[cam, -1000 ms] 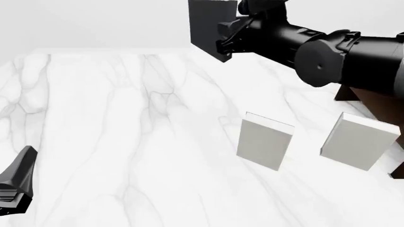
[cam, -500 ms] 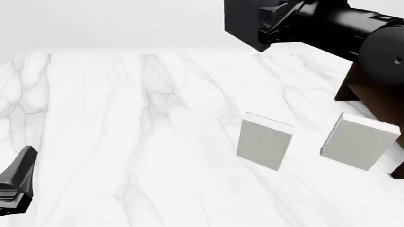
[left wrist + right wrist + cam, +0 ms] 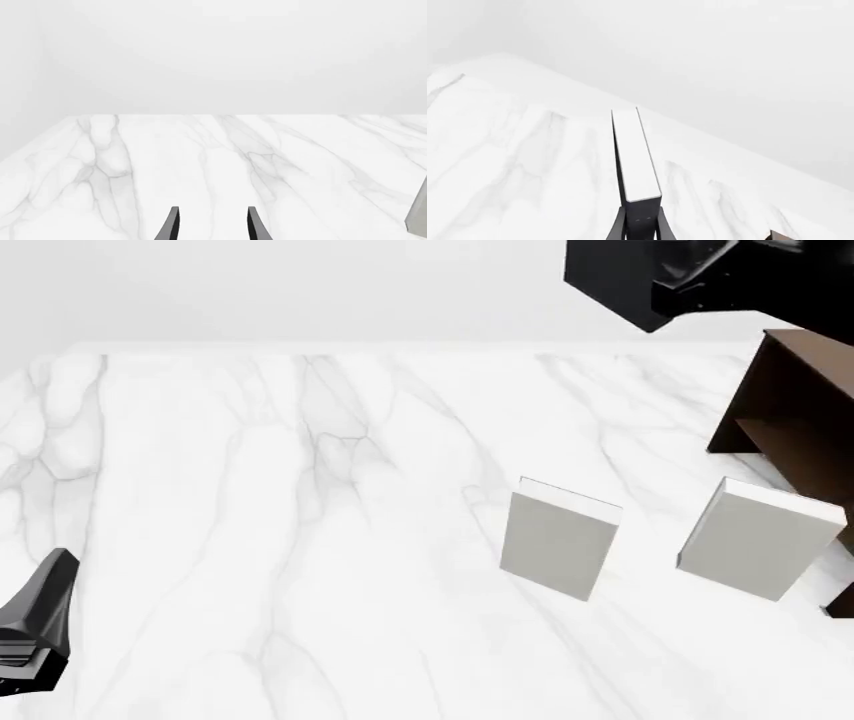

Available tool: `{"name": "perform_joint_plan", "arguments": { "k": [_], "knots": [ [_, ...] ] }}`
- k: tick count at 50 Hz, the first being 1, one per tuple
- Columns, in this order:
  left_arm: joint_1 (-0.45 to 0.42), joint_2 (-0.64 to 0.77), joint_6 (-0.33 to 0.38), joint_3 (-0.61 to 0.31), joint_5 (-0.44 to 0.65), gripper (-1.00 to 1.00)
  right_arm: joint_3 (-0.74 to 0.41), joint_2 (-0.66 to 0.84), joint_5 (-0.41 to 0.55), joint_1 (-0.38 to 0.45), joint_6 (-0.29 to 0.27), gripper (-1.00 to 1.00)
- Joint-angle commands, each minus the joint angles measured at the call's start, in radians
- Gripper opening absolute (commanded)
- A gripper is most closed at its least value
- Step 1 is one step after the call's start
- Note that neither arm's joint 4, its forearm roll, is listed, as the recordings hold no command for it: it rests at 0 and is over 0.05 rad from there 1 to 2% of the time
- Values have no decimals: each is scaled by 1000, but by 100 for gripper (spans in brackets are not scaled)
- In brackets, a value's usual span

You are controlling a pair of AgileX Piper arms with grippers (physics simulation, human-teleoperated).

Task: Pick up the book on the left and place it on top of the shelf.

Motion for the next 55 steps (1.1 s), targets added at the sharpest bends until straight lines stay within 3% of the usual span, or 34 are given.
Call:
{"name": "perform_joint_plan", "arguments": {
  "k": [1, 34, 42, 55],
  "knots": [
    [0, 0, 0, 0, 0, 100, 2, -79, 40, -81, -6, -100],
    [0, 0, 0, 0, 0, 100, 16, -215, 123, -259, -71, -100],
    [0, 0, 0, 0, 0, 100, -10, -207, 111, -332, -123, -100],
    [0, 0, 0, 0, 0, 100, -16, -185, 118, -380, -161, -100]
  ]
}}
